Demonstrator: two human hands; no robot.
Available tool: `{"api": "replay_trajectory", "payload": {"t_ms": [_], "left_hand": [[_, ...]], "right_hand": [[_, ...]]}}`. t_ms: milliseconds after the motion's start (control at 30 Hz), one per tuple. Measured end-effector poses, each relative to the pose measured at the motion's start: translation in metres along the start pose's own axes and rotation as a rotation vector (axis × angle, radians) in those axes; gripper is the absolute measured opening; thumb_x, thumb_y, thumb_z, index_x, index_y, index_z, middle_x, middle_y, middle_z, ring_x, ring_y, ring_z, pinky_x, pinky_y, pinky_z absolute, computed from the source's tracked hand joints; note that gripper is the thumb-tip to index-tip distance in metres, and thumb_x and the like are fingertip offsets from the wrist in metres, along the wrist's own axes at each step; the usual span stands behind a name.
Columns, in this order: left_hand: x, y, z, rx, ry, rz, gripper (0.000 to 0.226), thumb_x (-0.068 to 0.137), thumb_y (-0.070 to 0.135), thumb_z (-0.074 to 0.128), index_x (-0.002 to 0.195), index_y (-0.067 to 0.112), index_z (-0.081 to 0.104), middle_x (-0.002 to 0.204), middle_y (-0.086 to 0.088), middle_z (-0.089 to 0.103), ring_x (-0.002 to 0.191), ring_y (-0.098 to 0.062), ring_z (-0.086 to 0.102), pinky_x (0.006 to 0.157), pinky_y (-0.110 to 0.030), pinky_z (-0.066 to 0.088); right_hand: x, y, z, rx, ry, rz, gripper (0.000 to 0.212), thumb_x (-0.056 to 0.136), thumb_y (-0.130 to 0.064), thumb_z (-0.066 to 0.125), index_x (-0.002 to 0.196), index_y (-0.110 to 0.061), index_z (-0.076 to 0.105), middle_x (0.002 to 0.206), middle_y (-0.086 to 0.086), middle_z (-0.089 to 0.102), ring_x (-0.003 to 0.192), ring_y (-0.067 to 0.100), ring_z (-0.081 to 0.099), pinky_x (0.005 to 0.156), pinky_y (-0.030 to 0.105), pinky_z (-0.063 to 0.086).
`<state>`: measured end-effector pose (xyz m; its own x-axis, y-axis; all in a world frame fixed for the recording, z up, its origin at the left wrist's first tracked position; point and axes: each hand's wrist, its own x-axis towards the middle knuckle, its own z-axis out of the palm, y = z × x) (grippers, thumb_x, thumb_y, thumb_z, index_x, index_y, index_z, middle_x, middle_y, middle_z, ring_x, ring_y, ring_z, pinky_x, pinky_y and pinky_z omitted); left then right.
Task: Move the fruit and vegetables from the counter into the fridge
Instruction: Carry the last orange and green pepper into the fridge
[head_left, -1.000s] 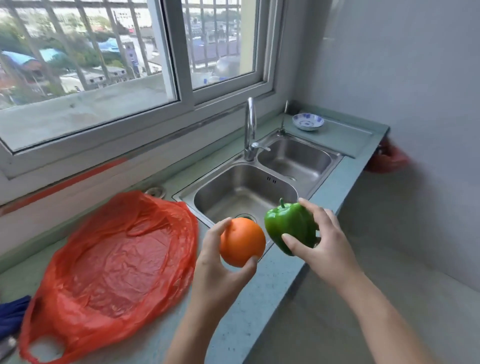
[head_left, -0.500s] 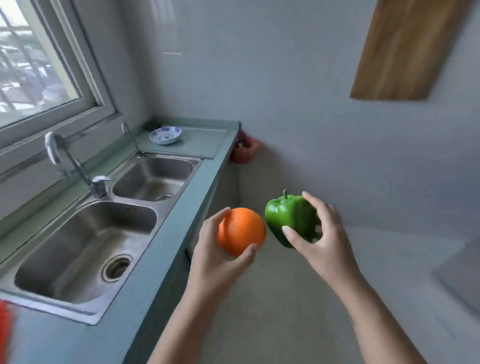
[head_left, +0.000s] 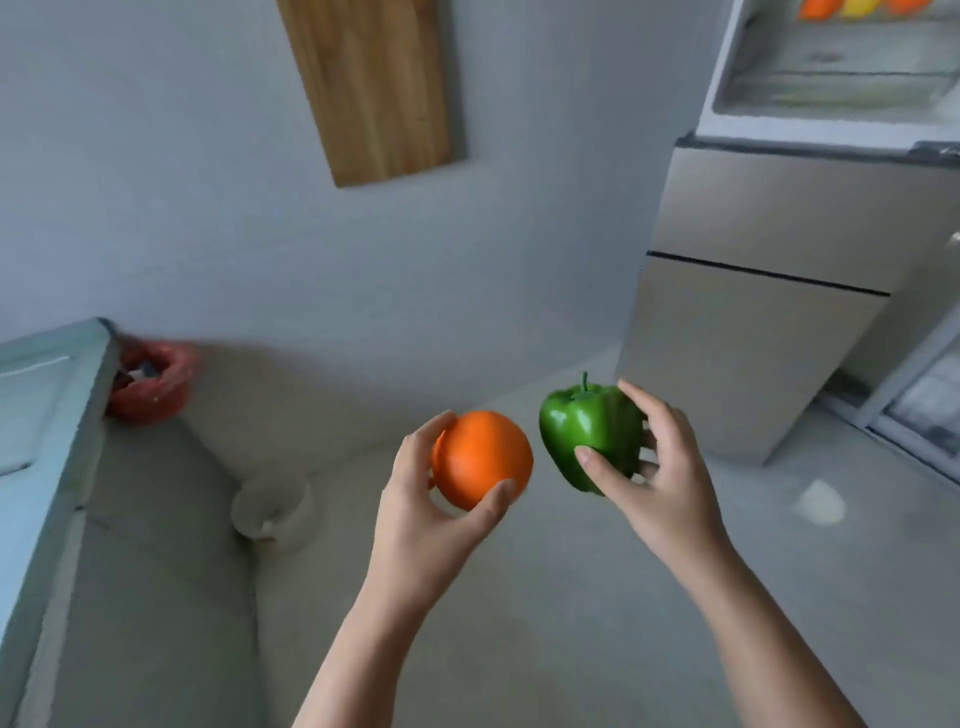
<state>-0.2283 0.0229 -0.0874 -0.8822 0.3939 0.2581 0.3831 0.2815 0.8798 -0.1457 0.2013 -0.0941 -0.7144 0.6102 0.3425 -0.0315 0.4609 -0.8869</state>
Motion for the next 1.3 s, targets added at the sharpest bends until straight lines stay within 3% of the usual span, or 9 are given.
{"api": "replay_trajectory", "payload": {"t_ms": [233, 367, 700, 900, 1000, 1133, 1300], "left_hand": [[0.070, 0.002, 0.082, -0.079, -0.237, 0.046, 0.061, 0.055, 0.053, 0.070, 0.108, 0.054, 0.041, 0.112, 0.028, 0.048, 0.100, 0.005, 0.050, 0.068, -0.002, 0.040], [0.130, -0.001, 0.117, -0.123, -0.327, 0.108, 0.062, 0.055, 0.051, 0.071, 0.110, 0.051, 0.041, 0.112, 0.030, 0.046, 0.101, -0.001, 0.051, 0.071, -0.009, 0.041], [0.292, -0.010, 0.153, -0.175, -0.373, 0.181, 0.063, 0.057, 0.045, 0.072, 0.111, 0.048, 0.040, 0.114, 0.032, 0.040, 0.102, -0.006, 0.050, 0.070, -0.010, 0.040], [0.341, -0.020, 0.188, -0.182, -0.422, 0.157, 0.064, 0.059, 0.042, 0.080, 0.111, 0.047, 0.042, 0.115, 0.030, 0.041, 0.104, -0.014, 0.051, 0.073, -0.016, 0.043], [0.364, -0.018, 0.217, -0.183, -0.451, 0.175, 0.064, 0.064, 0.033, 0.081, 0.111, 0.047, 0.041, 0.114, 0.031, 0.040, 0.105, -0.015, 0.050, 0.074, -0.019, 0.044], [0.394, -0.003, 0.268, -0.197, -0.489, 0.220, 0.065, 0.060, 0.043, 0.081, 0.110, 0.050, 0.040, 0.112, 0.034, 0.039, 0.102, -0.009, 0.050, 0.072, -0.015, 0.042], [0.435, 0.033, 0.349, -0.189, -0.531, 0.288, 0.067, 0.065, 0.036, 0.081, 0.117, 0.043, 0.039, 0.113, 0.032, 0.038, 0.103, -0.010, 0.048, 0.070, -0.009, 0.038]], "right_hand": [[0.036, 0.045, -0.045, -0.089, 0.172, 0.144, 0.063, 0.072, -0.024, 0.075, 0.123, -0.040, 0.042, 0.113, -0.024, 0.041, 0.107, 0.004, 0.048, 0.089, 0.036, 0.050], [0.083, 0.062, -0.048, -0.139, 0.263, 0.177, 0.063, 0.072, -0.026, 0.075, 0.123, -0.041, 0.041, 0.117, -0.011, 0.042, 0.109, 0.009, 0.047, 0.087, 0.032, 0.050], [0.242, 0.070, -0.016, -0.154, 0.355, 0.144, 0.066, 0.072, -0.027, 0.074, 0.128, -0.038, 0.041, 0.121, -0.007, 0.041, 0.113, 0.012, 0.049, 0.091, 0.034, 0.049], [0.284, 0.095, -0.020, -0.228, 0.386, 0.187, 0.066, 0.074, -0.024, 0.074, 0.129, -0.034, 0.039, 0.118, -0.009, 0.039, 0.109, 0.009, 0.046, 0.083, 0.015, 0.043], [0.308, 0.111, -0.034, -0.202, 0.415, 0.197, 0.066, 0.074, -0.022, 0.074, 0.127, -0.037, 0.038, 0.117, -0.010, 0.038, 0.110, 0.009, 0.045, 0.080, 0.013, 0.043], [0.339, 0.138, -0.065, -0.237, 0.465, 0.220, 0.066, 0.074, -0.023, 0.073, 0.128, -0.036, 0.037, 0.122, -0.007, 0.037, 0.111, 0.014, 0.045, 0.079, 0.016, 0.045], [0.386, 0.173, -0.127, -0.241, 0.560, 0.174, 0.066, 0.073, -0.024, 0.073, 0.126, -0.037, 0.037, 0.122, -0.005, 0.038, 0.111, 0.018, 0.048, 0.084, 0.028, 0.049]]}}
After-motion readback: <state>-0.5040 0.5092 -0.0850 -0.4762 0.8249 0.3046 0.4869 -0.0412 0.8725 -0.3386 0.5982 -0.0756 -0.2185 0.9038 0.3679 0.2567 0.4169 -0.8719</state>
